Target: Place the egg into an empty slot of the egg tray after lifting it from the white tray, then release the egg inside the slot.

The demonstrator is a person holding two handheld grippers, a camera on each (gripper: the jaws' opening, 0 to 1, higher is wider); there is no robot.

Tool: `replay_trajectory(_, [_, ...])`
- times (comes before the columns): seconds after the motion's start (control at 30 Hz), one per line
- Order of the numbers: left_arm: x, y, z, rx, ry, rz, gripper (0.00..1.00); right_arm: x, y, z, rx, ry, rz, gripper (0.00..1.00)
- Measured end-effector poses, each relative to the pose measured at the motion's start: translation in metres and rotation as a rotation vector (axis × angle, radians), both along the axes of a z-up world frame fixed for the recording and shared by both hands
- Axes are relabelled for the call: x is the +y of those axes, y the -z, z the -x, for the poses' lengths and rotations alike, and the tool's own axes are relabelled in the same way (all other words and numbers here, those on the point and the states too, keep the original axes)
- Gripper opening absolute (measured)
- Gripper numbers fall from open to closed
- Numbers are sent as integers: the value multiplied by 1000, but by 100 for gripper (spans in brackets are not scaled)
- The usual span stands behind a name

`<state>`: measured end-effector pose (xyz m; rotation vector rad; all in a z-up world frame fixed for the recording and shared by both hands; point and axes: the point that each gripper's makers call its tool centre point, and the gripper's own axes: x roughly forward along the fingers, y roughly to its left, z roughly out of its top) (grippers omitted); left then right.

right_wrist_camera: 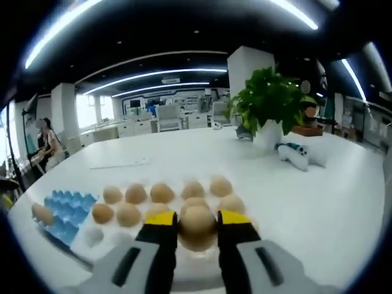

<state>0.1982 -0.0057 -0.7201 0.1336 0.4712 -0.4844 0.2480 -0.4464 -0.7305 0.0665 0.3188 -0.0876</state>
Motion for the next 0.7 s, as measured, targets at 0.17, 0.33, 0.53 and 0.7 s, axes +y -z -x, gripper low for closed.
replay_trajectory(0.17, [-2, 1, 1, 7, 6, 1, 87, 18, -11, -3, -26, -39, -8, 25])
replay_trajectory(0.33, [-1, 1, 0, 6, 4, 2, 90, 48, -26, -7, -66, -103, -22, 25])
replay_trajectory(0.53, [-2, 2, 1, 9, 4, 1, 93, 89, -29, -11, -77, -207, -42, 25])
replay_trajectory(0.7, [-1, 1, 1, 8, -4, 3, 93, 127, -26, -9, -70, -310, -57, 25])
